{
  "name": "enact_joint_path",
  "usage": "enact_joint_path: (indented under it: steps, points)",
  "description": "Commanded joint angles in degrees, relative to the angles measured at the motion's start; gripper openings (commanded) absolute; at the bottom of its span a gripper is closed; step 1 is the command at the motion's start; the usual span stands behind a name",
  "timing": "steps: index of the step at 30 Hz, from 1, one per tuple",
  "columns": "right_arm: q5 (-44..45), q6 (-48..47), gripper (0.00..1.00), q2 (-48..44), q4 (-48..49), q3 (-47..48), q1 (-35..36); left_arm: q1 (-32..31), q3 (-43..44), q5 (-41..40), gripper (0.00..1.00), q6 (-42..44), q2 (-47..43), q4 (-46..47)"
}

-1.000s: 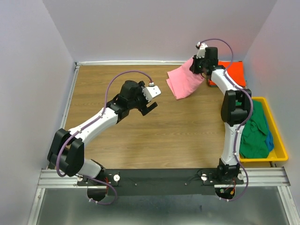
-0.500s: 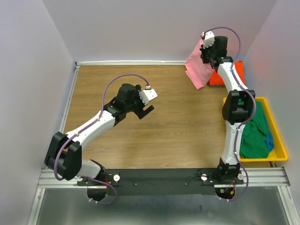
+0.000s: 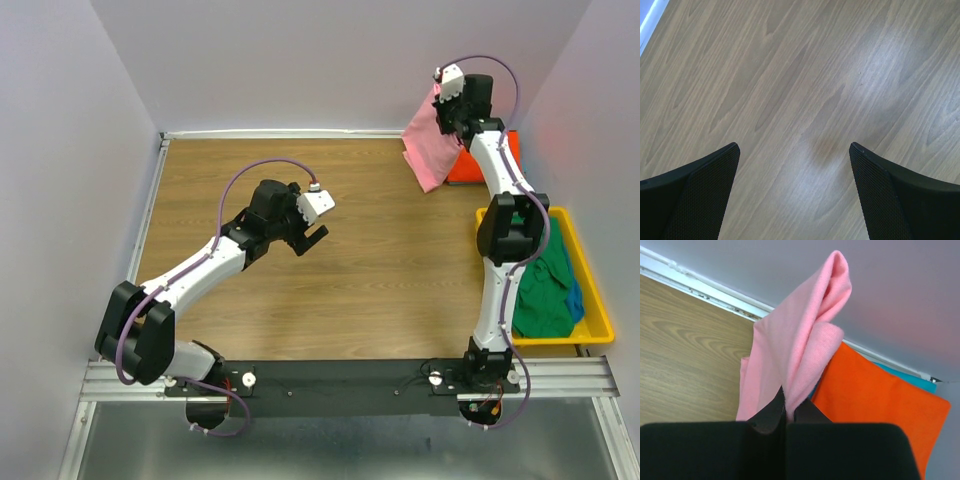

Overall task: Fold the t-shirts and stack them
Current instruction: Neatly place the folded tshirt to the corner

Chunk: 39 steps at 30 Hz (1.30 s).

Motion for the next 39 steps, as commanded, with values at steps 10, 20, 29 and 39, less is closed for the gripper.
enact_joint_path:
  steps: [10, 20, 29, 39]
  points:
    - [0.53, 1.39, 0.01, -4.53, -0.84, 5.25, -1.06, 0.07, -0.96, 1.51, 0.98, -0.89, -1.55, -0.05]
    - [-0.17, 1.56, 0.01, -4.36, -1.11, 7.36, -2.64, 0.07, -0.87, 1.68, 0.98, -0.63, -1.46, -0.49]
    - [-1.40, 1.83, 0.01, -3.74, -1.37, 7.80, -5.27, 0.07, -0.26, 1.68, 0.98, -0.28, -0.23, -1.28]
    - [-5.09, 1.13, 0.00, 1.53, -1.46, 6.66, -10.28, 0.07, 0.80, 2.03, 0.98, -0.28, 1.00, -3.74]
